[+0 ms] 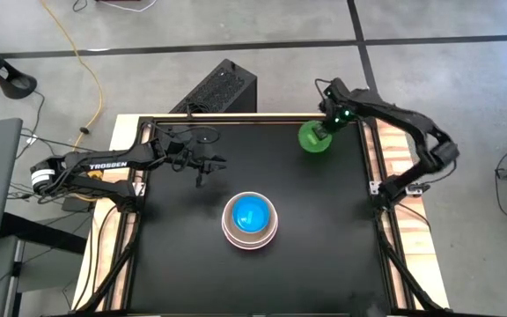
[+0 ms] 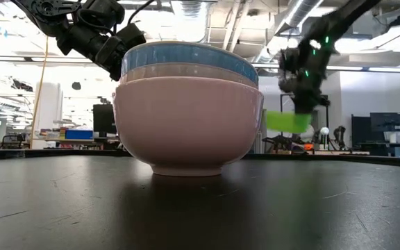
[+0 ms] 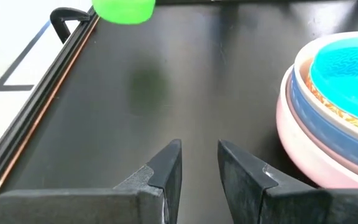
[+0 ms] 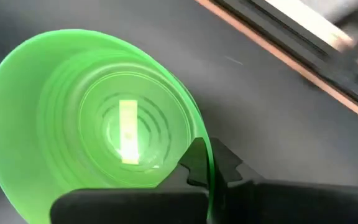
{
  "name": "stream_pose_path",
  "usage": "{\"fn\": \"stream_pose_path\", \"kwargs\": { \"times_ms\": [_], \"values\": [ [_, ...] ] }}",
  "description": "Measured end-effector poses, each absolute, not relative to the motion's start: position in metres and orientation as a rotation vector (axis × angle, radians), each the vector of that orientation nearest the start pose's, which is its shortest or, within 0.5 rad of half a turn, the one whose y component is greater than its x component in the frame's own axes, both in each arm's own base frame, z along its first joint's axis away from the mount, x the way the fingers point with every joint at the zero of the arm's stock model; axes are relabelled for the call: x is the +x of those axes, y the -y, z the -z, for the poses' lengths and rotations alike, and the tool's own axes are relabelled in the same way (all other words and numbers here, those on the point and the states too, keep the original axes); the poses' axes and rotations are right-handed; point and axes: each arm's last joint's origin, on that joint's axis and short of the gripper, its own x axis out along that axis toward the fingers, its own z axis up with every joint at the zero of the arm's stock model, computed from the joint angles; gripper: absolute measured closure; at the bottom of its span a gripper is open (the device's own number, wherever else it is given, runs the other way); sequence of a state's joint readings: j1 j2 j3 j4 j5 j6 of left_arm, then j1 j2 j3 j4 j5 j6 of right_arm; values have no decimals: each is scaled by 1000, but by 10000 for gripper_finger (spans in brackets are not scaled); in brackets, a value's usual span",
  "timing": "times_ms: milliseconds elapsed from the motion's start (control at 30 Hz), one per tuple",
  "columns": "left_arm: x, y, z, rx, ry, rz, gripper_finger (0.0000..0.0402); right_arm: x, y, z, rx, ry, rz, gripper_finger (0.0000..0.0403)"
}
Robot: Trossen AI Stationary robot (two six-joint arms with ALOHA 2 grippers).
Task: Nest bowls inside each other
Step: Stack the transparent green bowl into the transparent blue bowl
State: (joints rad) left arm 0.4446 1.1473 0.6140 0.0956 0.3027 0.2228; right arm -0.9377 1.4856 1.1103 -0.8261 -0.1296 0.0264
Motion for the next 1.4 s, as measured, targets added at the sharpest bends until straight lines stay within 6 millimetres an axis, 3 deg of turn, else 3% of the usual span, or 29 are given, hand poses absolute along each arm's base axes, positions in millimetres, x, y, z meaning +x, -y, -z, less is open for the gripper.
{"fn": "stream_pose_path", "kwargs": {
  "times_ms": [167,400,567,800,933,1067,1200,1400],
  "values": [
    [220,-95,-231,93,-421,-87,307,210,161,-278,544,-946,561,400],
    [220,-95,-232,103,-410,-88,307,275,65,-310,397,-788,224,402],
    [220,-95,-232,103,-408,-87,307,311,25,-319,330,-740,92,402],
    [220,-95,-231,87,-421,-80,307,357,1,-308,282,-803,14,402],
    [219,-95,-230,81,-434,-78,307,373,-7,-308,245,-845,-15,403],
    [219,-94,-228,72,-445,-65,307,382,-11,-308,233,-872,-29,403],
    [219,-93,-228,62,-450,-41,307,389,-11,-295,248,-919,-45,403],
    [218,-93,-227,60,-451,-31,307,387,-11,-296,251,-927,-47,395]
  ]
}}
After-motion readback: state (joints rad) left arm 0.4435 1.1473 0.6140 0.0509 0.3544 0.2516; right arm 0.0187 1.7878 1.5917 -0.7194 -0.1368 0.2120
